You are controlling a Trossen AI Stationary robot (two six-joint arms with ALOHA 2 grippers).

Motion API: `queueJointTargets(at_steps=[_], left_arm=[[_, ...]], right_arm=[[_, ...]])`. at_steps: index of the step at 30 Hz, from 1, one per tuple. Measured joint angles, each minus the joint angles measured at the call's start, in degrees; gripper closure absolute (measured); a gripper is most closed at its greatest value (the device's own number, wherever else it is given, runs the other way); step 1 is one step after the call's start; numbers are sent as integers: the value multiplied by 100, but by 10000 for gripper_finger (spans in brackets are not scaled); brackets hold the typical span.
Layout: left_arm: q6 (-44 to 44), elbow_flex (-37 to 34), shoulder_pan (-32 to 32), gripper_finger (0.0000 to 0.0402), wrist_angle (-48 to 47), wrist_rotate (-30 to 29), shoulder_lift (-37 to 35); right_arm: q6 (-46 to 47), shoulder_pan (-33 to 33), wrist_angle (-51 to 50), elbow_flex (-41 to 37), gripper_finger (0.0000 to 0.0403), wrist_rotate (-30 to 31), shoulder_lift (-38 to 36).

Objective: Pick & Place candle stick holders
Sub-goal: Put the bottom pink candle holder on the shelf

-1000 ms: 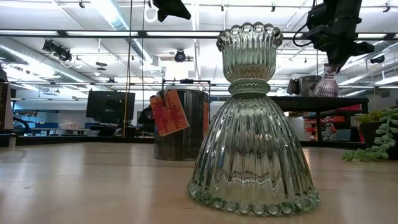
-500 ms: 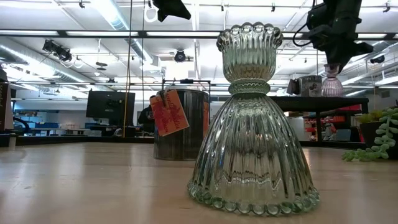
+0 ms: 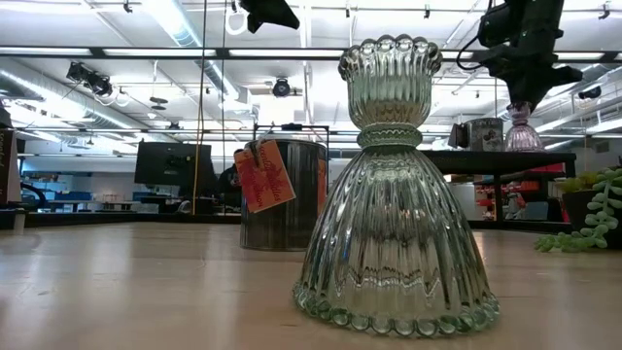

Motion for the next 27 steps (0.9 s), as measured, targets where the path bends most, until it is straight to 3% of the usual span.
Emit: queueJointTargets(at_steps=[19,27], left_arm=[[-52,0,0,390,104,0,0],[-52,0,0,390,108,0,0]], right_arm=[[498,2,283,-42,295,-12,-2],[467,-132,234,80,295,-384,-3]])
